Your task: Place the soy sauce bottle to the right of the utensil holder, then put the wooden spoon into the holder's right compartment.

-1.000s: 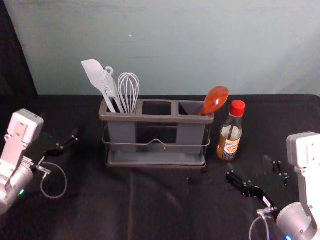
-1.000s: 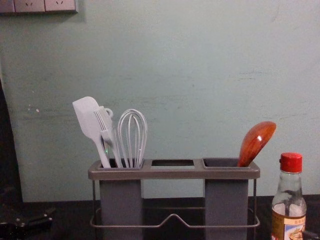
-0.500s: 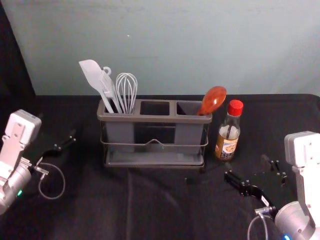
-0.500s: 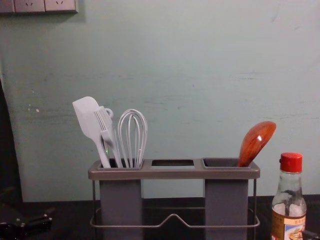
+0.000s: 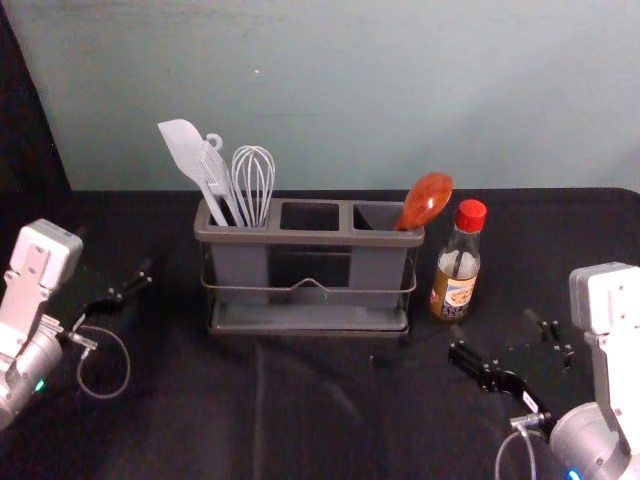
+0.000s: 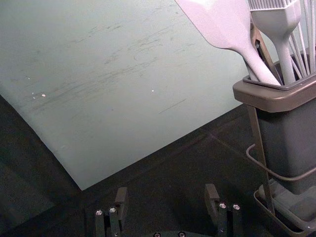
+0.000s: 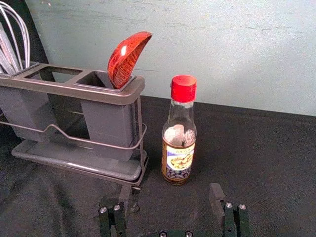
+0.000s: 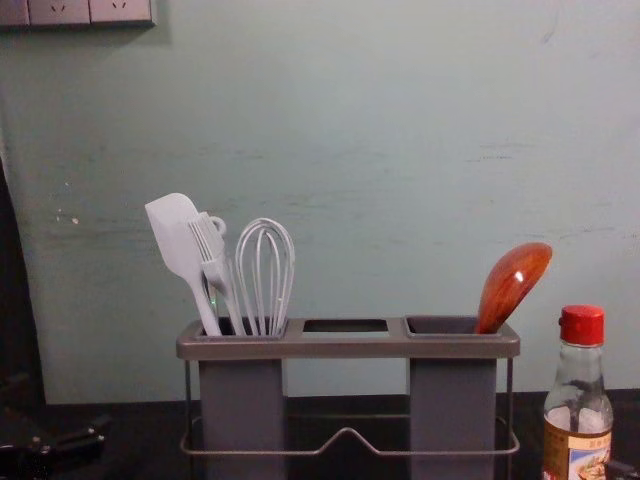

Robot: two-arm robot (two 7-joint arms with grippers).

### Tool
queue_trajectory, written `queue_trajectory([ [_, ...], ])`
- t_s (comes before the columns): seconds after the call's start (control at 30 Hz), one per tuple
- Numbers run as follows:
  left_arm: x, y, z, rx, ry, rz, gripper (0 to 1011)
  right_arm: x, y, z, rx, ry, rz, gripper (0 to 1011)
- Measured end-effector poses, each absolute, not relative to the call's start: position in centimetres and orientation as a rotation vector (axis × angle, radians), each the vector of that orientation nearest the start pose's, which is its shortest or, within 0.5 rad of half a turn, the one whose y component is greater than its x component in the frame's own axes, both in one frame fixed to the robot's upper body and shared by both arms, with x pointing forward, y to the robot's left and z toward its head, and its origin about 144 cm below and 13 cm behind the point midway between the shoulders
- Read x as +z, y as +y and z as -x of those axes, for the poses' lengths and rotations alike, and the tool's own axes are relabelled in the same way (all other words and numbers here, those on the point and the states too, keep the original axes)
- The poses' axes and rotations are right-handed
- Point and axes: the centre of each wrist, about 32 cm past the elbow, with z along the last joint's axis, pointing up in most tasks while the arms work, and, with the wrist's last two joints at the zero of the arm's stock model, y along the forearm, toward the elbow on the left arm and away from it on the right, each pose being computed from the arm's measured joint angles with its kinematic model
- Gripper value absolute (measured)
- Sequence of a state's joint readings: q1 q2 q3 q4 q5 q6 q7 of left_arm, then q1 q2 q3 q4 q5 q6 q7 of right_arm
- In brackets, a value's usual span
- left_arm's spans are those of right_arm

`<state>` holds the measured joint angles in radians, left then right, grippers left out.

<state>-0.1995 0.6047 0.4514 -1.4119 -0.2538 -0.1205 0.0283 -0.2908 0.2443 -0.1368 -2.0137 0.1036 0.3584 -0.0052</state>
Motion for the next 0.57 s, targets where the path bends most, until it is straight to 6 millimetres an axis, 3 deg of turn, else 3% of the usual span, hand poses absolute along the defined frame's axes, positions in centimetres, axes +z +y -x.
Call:
queue_trajectory([
  [0.57,113.98,30.97,-48.86,1.248,-0.285,-0.305,1012,119.21,-22.66,-36.93,-1.362,0.091,0.266,1002],
])
